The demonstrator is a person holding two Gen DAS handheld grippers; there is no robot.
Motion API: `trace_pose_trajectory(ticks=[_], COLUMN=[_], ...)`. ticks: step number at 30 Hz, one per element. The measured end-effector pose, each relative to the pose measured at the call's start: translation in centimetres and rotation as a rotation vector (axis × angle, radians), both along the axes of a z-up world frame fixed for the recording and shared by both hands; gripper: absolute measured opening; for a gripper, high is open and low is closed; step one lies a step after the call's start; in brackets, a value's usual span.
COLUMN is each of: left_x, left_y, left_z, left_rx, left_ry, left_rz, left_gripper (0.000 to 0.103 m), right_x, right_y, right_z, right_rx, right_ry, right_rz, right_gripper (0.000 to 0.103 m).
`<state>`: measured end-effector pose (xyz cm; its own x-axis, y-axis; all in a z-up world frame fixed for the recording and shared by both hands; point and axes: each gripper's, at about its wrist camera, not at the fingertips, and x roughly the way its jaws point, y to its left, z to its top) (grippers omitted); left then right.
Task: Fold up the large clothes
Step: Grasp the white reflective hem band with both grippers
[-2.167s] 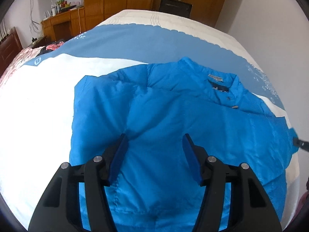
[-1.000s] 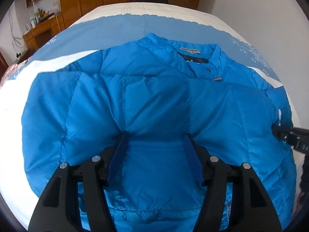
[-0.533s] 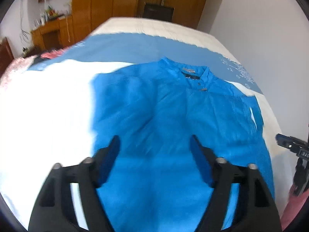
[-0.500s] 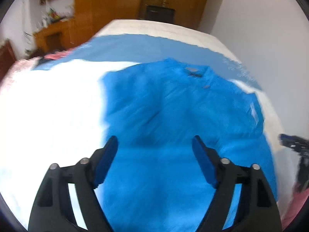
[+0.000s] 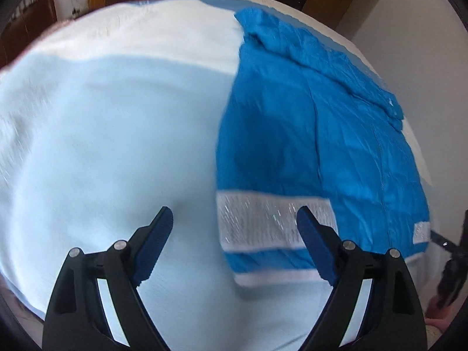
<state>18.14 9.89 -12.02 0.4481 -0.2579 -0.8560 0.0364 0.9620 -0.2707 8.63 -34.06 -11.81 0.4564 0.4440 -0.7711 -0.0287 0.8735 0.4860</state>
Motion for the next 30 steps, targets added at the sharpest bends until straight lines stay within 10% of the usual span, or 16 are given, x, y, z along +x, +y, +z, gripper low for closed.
trace_pose_trajectory(ticks=[9,13,19,30], left_x=[-0.9,-0.8,-1.2,-5.0], left_y=[-1.4,-1.9,-1.4,-0.1], left_z=[-0.8,-1.0,-0.4,0.5], left_rx=[-0.067,-0.081,-0.091,-0.160], left_ry=[-0.023,-0.025,-0.051,-0.065], left_rz=[-0.014,-0.027,0.003,-0.009], left_gripper=[0.082,0.062,0.017,0.013], right_x=[0.2,0.7,1.2,-3.5], right_y=[0.2,0.7,0.8,1.7], right_z=[-2.2,-2.7,-3.0,-1.3], right_rx=[0.100,0.113,0.137,0.051], right_ry=[0.010,-0.007,-0.018,-0.071], right_rz=[-0.020,-0.015,0.000,0.066], right_gripper=[0.054,0.051,0.016,0.010])
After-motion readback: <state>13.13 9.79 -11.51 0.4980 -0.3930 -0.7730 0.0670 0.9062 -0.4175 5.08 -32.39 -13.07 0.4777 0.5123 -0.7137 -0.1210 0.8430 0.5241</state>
